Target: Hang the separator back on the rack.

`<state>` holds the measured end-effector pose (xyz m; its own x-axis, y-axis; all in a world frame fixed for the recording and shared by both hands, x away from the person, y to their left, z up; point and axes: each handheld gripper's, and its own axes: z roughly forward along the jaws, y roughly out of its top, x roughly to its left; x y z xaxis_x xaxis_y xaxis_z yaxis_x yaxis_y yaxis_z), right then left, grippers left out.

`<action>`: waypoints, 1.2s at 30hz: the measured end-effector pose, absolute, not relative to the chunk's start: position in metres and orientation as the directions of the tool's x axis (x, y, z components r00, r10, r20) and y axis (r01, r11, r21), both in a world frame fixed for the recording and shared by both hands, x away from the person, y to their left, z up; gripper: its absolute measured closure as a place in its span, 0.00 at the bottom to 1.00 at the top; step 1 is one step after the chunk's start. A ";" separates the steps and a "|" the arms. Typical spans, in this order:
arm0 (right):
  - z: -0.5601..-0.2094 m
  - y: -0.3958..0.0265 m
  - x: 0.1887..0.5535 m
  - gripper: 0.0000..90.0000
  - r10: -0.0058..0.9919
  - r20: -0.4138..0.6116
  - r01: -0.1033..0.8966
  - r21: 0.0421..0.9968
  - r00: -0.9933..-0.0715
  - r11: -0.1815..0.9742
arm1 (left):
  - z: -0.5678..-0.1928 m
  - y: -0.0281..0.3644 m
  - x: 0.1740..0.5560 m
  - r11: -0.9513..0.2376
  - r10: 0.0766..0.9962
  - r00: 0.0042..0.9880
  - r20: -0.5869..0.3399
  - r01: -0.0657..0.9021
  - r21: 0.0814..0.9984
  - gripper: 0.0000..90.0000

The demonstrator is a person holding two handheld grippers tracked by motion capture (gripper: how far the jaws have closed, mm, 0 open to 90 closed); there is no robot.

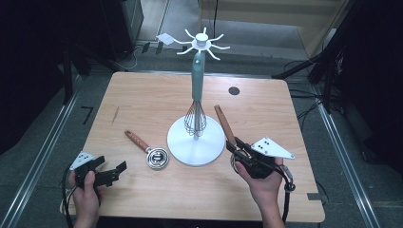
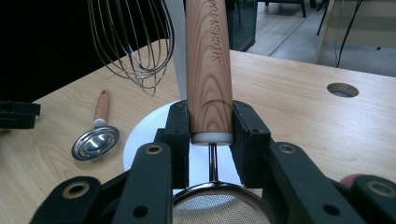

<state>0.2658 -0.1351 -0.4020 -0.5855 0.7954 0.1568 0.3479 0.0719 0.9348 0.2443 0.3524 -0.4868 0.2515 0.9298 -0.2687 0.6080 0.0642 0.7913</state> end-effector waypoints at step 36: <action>-0.361 -0.133 0.254 0.80 0.829 0.141 0.242 0.970 -0.541 -0.006 | -0.487 0.353 0.243 0.075 0.930 0.246 -0.273 0.600 0.796 0.00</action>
